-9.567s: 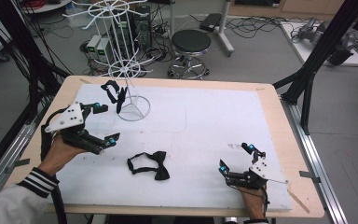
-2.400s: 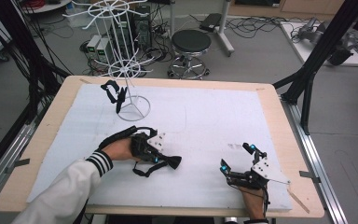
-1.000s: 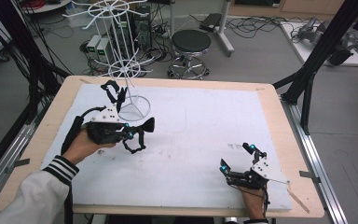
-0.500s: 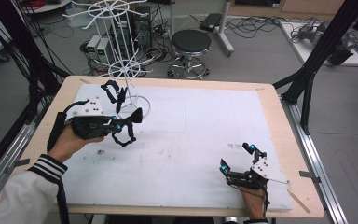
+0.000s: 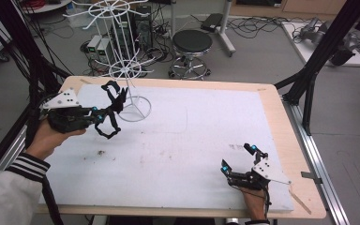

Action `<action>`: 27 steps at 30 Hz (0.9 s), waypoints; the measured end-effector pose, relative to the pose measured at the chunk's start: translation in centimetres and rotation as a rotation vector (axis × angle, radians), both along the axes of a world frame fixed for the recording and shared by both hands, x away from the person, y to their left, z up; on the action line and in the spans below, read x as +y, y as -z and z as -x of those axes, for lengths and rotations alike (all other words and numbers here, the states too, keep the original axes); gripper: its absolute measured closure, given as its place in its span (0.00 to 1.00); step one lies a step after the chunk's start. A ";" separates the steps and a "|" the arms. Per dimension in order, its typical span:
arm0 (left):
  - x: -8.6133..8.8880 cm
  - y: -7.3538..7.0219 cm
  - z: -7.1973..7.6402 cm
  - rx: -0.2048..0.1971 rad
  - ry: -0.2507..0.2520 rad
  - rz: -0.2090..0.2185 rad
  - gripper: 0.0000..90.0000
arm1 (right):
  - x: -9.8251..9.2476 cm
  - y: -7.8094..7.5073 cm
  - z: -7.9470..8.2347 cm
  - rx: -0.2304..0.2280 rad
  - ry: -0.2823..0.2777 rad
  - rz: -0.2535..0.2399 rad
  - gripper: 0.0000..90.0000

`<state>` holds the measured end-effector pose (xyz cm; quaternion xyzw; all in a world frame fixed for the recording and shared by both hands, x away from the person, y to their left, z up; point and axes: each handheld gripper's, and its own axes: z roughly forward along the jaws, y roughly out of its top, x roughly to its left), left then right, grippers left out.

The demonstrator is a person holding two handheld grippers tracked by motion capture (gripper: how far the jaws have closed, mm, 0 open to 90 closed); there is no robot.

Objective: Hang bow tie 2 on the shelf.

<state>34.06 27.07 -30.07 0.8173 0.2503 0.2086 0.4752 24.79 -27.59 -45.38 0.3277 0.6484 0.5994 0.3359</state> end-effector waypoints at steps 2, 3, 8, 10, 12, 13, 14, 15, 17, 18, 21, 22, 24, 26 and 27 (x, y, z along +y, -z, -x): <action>0.6 -0.3 -0.1 -0.004 -0.019 0.009 0.93 | 0.0 0.0 0.0 0.000 0.000 -0.001 0.01; 1.0 -0.4 -0.2 -0.007 -0.024 0.012 0.93 | 0.0 0.0 0.0 0.000 0.000 0.001 0.01; 2.5 -1.2 -0.6 -0.021 -0.066 0.017 0.93 | 0.0 0.0 0.0 -0.001 -0.002 -0.007 0.01; 3.1 -1.5 -0.7 -0.028 -0.082 0.024 0.93 | 0.0 0.0 0.0 -0.002 -0.003 -0.005 0.01; 3.6 -1.9 -0.9 -0.034 -0.098 0.025 0.93 | 0.0 0.0 0.0 -0.005 -0.002 -0.004 0.01; 3.8 -2.0 -1.0 -0.038 -0.108 0.024 0.93 | 0.0 0.0 0.0 -0.003 -0.003 -0.004 0.01; 4.1 -2.2 -1.1 -0.039 -0.115 0.023 0.93 | -0.1 0.0 0.0 -0.003 -0.004 -0.003 0.01; 4.4 -2.3 -1.2 -0.042 -0.121 0.023 0.93 | 0.0 0.0 0.0 -0.003 -0.001 -0.004 0.01; 4.8 -2.6 -1.4 -0.045 -0.137 0.023 0.93 | 0.0 0.0 0.0 -0.002 -0.001 -0.004 0.01; 5.0 -2.6 -1.6 -0.046 -0.141 0.028 0.93 | 0.0 0.0 0.0 -0.005 -0.001 -0.002 0.01; 5.4 -2.9 -2.0 -0.054 -0.158 0.029 0.93 | -0.1 0.0 0.0 -0.005 -0.001 -0.002 0.01; 5.6 -3.0 -2.2 -0.056 -0.166 0.032 0.93 | 0.0 0.0 0.0 0.000 0.000 -0.005 0.01; 5.9 -3.0 -2.6 -0.056 -0.177 0.035 0.93 | 0.0 0.0 0.0 -0.004 0.000 -0.003 0.01; 6.2 -3.1 -3.0 -0.058 -0.186 0.039 0.93 | 0.0 0.0 0.0 -0.001 0.000 -0.004 0.01; 6.3 -3.2 -3.2 -0.059 -0.189 0.038 0.93 | 0.0 0.0 0.0 -0.004 0.000 -0.003 0.01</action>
